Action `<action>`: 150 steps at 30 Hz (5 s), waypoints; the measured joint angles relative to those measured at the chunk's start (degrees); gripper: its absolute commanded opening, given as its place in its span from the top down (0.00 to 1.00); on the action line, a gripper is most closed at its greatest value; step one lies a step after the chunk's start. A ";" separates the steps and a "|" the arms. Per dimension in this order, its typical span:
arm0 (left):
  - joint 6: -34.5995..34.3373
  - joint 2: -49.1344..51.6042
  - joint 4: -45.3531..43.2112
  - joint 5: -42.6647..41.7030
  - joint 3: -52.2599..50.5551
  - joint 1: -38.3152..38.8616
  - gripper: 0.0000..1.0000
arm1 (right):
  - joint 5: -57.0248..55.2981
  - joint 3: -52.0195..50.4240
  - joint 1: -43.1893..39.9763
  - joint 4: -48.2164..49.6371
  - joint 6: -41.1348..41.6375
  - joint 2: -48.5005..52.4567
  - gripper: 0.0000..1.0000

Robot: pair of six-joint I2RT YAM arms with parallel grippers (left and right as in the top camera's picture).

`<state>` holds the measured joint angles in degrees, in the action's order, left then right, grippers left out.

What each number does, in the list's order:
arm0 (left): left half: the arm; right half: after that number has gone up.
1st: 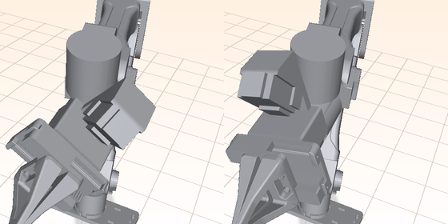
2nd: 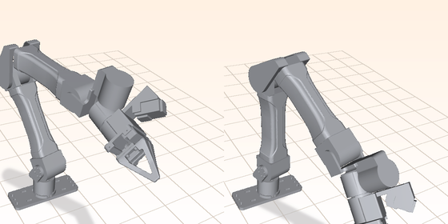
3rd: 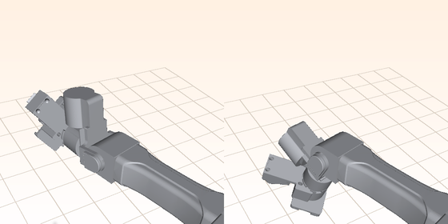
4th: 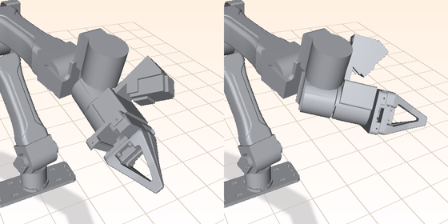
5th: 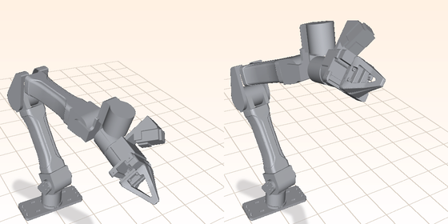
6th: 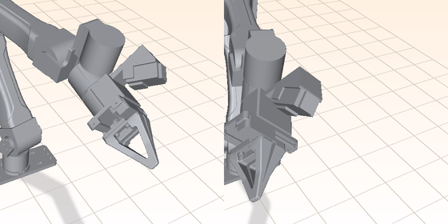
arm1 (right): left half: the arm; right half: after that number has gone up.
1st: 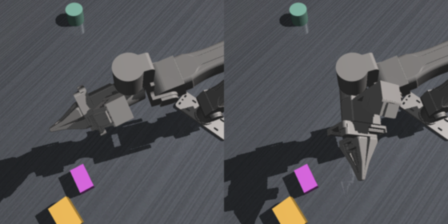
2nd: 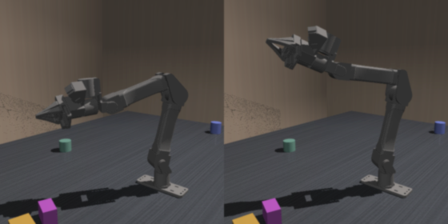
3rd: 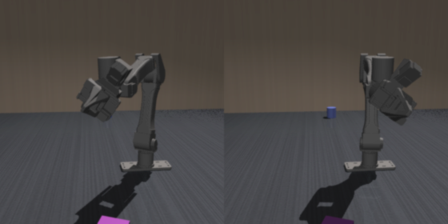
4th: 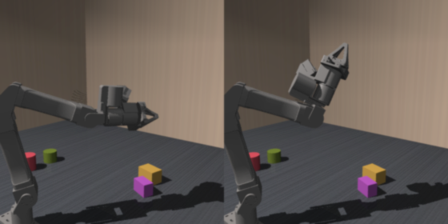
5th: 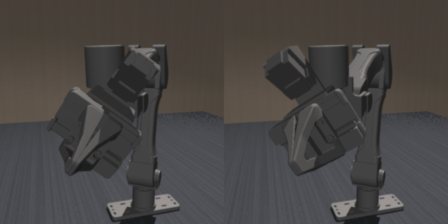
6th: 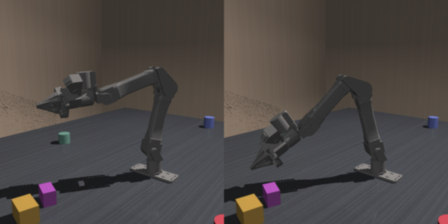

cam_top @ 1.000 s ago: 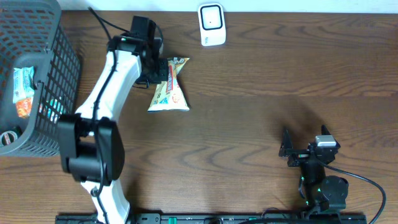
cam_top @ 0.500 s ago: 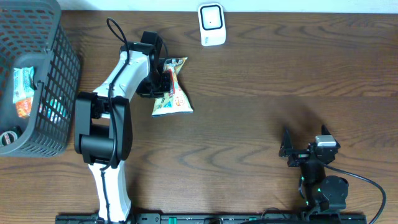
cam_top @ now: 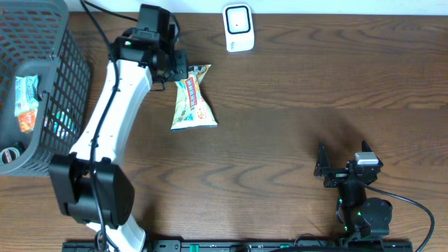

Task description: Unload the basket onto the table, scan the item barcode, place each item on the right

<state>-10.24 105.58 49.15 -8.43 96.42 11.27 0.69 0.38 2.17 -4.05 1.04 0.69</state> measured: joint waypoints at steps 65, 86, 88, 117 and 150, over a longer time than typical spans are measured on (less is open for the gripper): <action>1.22 5.62 -4.76 8.76 -11.45 9.35 0.92 | 0.00 0.00 0.00 0.00 0.00 0.00 0.01; 1.51 16.59 -22.75 11.39 -9.11 8.22 0.83 | 0.00 0.00 0.00 0.00 0.00 0.00 0.01; 1.51 17.27 -23.23 11.39 -9.07 7.43 0.83 | 0.00 0.00 0.00 0.00 0.00 0.00 0.01; 1.29 -7.80 -3.19 2.32 -7.89 4.48 0.47 | 0.00 0.00 0.00 0.00 0.00 0.00 0.01; 4.11 10.84 9.55 21.55 -11.47 7.28 0.64 | 0.00 0.00 0.00 0.00 0.00 0.00 0.01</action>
<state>-6.13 116.42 58.70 13.13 84.95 18.55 0.69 0.38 2.17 -4.05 1.04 0.69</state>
